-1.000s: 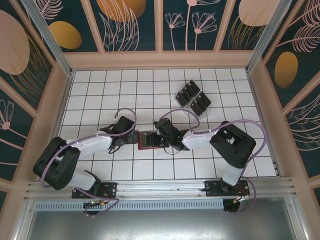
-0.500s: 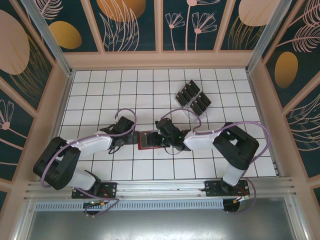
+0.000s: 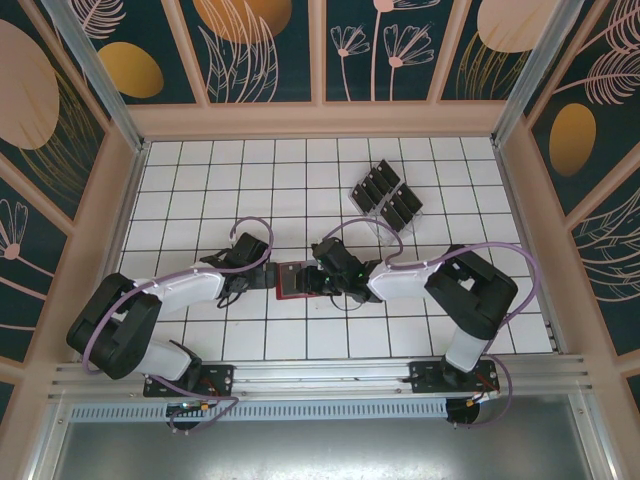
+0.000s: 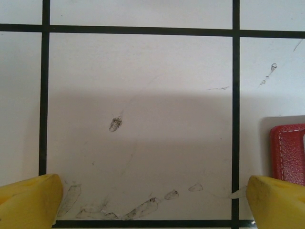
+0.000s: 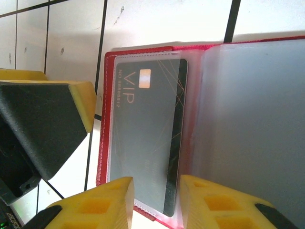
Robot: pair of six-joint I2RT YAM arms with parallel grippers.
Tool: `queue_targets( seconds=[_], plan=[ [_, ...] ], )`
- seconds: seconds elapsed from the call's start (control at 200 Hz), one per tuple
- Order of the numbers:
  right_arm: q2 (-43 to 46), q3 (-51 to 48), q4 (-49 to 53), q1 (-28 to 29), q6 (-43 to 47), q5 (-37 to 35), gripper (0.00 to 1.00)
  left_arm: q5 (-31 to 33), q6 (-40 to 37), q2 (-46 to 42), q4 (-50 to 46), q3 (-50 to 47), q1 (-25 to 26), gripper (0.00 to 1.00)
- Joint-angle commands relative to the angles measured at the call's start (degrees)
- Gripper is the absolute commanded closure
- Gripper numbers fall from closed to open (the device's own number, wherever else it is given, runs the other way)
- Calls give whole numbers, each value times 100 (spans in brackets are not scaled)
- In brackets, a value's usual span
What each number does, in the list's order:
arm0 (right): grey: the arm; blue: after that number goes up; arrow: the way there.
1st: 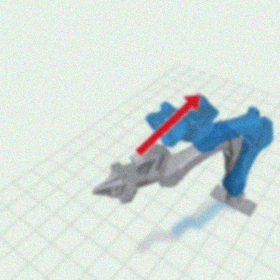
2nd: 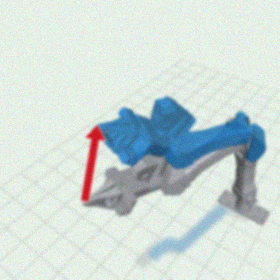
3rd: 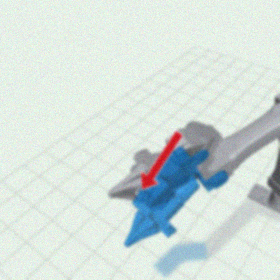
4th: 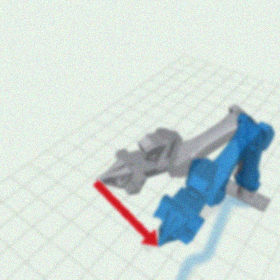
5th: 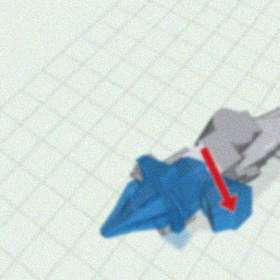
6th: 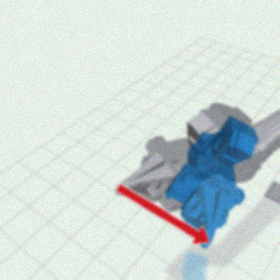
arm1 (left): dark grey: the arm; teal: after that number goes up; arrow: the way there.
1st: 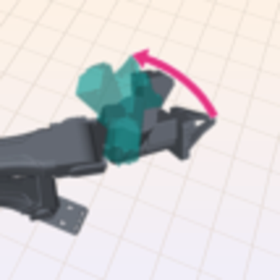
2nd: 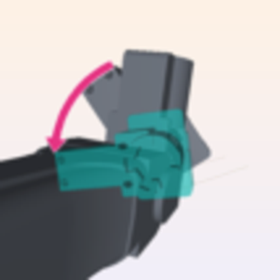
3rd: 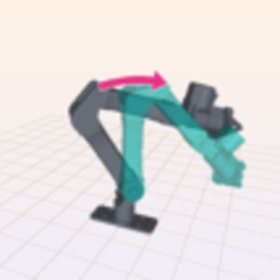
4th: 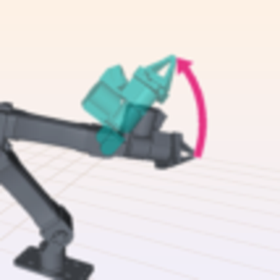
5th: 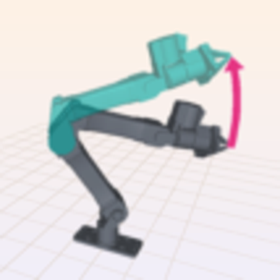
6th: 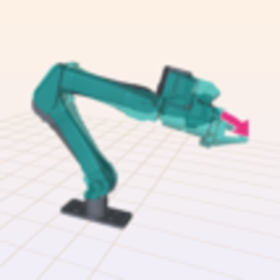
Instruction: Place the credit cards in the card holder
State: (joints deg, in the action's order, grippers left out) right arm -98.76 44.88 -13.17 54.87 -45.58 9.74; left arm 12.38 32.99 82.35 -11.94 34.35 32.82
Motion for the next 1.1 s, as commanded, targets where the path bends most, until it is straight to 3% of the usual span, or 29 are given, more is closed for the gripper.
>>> queue_targets(
  seconds=[0.0, 1.096],
  plan=[
    [-165, 60, -60, 50, -65, -3, 69, -60, -74, 67, 109, -77, -30, 1],
    [-658, 705, 207, 147, 130, 298, 74, -209, -74, 98, 298, -220, -32, 2]
  ],
)
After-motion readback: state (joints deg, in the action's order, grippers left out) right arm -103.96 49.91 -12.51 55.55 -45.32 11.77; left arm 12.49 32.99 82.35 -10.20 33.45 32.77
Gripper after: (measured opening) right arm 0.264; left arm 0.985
